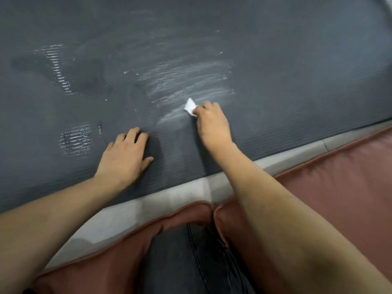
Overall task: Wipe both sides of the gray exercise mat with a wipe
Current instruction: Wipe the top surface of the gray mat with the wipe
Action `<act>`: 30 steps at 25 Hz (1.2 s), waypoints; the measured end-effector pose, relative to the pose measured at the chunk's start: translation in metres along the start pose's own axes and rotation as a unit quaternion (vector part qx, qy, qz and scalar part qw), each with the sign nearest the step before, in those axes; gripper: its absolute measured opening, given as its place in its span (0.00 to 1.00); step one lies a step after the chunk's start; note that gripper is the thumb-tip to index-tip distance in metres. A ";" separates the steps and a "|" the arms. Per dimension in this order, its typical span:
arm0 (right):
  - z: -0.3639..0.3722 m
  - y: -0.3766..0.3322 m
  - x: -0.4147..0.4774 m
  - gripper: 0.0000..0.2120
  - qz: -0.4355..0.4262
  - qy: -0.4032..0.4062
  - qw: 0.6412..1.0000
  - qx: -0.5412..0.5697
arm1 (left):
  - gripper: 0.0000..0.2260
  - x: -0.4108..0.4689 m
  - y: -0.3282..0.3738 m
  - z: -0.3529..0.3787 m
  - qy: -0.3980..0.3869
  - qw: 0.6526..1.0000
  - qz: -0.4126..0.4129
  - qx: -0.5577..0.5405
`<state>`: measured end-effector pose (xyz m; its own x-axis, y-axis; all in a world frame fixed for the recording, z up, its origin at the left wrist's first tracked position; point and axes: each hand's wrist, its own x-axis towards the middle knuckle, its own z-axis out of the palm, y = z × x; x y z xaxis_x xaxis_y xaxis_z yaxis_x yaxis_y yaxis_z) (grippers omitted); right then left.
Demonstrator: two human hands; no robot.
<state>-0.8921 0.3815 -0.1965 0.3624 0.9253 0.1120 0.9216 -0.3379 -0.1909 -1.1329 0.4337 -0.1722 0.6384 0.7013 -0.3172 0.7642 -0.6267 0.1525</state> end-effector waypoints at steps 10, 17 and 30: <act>0.007 -0.082 -0.065 0.07 -0.069 -0.073 0.990 0.096 | 0.46 -0.007 -0.013 0.022 -0.097 0.995 0.014 -0.011; -0.025 0.066 -0.038 0.14 0.243 -0.003 0.970 -0.004 | 0.45 -0.007 -0.013 0.024 -0.103 0.995 0.004 -0.002; -0.025 0.065 -0.076 0.13 0.218 -0.015 0.975 -0.033 | 0.45 -0.008 -0.011 0.020 -0.100 0.995 -0.002 -0.014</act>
<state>-0.8563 0.2848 -0.1930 0.7181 0.6959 0.0057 0.6885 -0.7093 -0.1513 -1.1488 0.4283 -0.1899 0.6069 0.6198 -0.4975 0.7702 -0.6132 0.1756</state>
